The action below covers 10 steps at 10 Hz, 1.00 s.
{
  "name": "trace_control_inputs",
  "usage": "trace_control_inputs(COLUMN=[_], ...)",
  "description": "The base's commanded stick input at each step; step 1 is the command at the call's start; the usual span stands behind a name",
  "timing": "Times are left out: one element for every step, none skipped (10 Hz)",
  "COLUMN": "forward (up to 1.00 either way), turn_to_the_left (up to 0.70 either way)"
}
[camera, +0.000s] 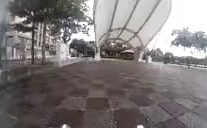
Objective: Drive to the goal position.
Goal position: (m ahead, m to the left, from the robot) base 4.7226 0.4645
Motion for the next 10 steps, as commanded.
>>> trace_control_inputs(forward=[0.85,0.85,0.85,0.85,0.85,0.85,0.85,0.85,0.85,0.85], turn_to_the_left=[-0.26,-0.19,-0.04,0.01,0.01,0.01,0.01,0.01,0.01,0.00])
